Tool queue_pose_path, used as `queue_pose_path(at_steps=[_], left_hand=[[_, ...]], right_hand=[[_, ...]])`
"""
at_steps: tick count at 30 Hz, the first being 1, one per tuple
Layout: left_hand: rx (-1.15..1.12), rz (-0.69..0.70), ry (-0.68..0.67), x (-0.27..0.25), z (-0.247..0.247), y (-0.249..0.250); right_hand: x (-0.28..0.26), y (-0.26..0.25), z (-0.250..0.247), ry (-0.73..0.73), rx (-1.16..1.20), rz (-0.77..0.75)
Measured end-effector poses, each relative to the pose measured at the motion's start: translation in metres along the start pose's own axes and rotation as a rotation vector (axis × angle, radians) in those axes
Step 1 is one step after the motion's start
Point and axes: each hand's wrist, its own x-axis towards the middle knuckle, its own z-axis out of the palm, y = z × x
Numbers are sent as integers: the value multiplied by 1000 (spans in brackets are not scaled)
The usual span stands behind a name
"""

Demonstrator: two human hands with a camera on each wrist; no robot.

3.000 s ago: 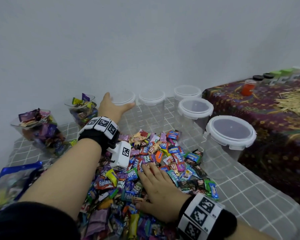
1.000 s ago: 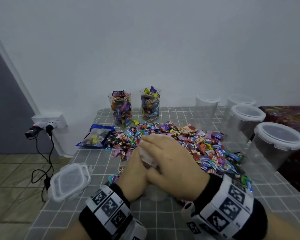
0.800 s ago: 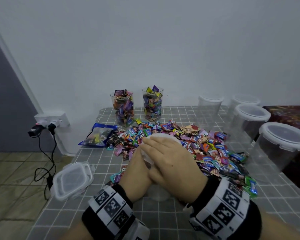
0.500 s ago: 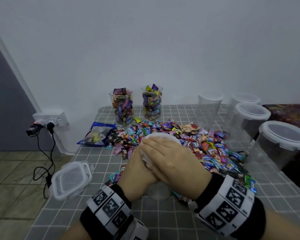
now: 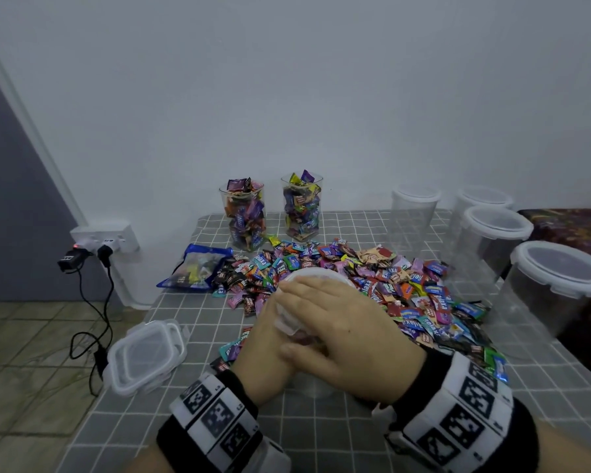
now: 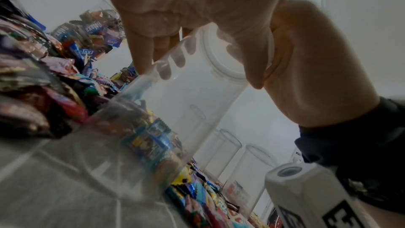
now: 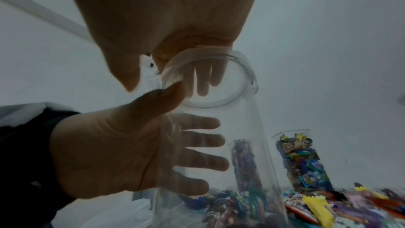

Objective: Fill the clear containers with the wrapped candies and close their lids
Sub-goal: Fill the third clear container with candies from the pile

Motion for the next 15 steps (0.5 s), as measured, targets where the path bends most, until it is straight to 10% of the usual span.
queue_pose_path(at_steps=[7, 15], left_hand=[[-165, 40, -45, -3, -2, 6], [-125, 4, -95, 0, -10, 6]], right_hand=[[14, 38, -23, -116, 282, 656], [17, 58, -15, -204, 867, 861]])
